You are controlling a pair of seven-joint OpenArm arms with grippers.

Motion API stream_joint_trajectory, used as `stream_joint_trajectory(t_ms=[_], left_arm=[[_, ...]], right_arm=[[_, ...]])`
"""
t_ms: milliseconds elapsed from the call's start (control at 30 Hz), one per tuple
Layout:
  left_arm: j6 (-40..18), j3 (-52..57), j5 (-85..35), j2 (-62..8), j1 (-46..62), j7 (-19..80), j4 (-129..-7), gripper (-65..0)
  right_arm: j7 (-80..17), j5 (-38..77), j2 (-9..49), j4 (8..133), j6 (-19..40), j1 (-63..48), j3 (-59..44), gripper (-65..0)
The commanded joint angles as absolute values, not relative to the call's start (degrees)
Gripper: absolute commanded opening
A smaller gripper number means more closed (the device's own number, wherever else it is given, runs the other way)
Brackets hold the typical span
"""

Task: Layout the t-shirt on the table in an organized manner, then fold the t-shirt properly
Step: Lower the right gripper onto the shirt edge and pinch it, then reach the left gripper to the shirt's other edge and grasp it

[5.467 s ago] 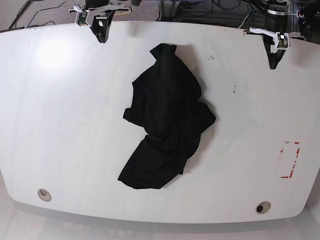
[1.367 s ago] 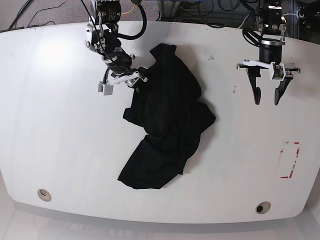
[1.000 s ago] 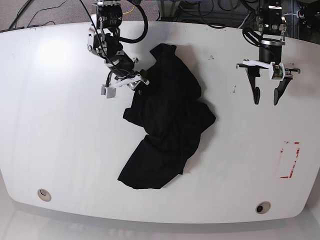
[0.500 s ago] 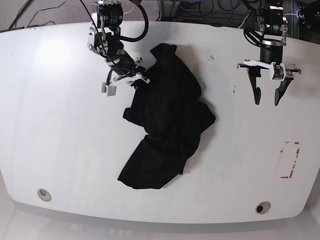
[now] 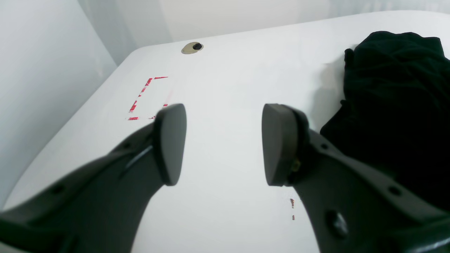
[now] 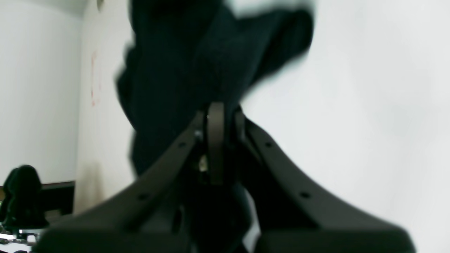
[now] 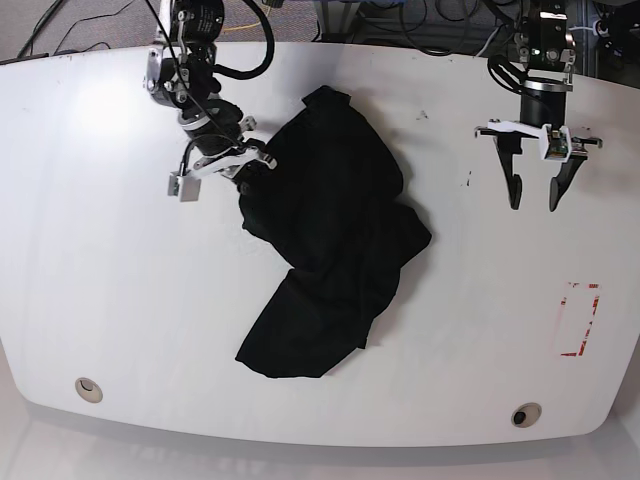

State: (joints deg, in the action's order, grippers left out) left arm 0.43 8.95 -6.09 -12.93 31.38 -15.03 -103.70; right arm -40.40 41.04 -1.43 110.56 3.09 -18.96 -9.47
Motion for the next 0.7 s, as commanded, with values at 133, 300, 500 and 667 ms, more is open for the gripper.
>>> stream_joint_trajectory(t_ms=[133, 300, 500, 667], left_arm=[[0.7, 9.1, -6.1, -13.5, 31.2, -16.7, -104.5, -32.8], [0.7, 7.4, -6.2, -13.5, 31.1, -16.2, -104.4, -32.6], [0.7, 3.6, -6.4, -14.2, 30.0, -11.9, -104.5, -32.5], [0.7, 0.8, -6.3, -14.2, 28.8, -10.8, -104.5, -32.5]], right_arm=[[-40.0, 42.1, 2.0, 115.4, 3.8, -19.5, -9.5, -65.0], [-39.7, 42.1, 5.2, 116.6, 4.0, -19.2, -9.5, -65.0], [-38.2, 42.2, 10.2, 116.7, 4.0, -16.0, -9.6, -65.0], [-38.1, 42.2, 13.0, 116.7, 4.3, -12.8, -9.6, -65.0]])
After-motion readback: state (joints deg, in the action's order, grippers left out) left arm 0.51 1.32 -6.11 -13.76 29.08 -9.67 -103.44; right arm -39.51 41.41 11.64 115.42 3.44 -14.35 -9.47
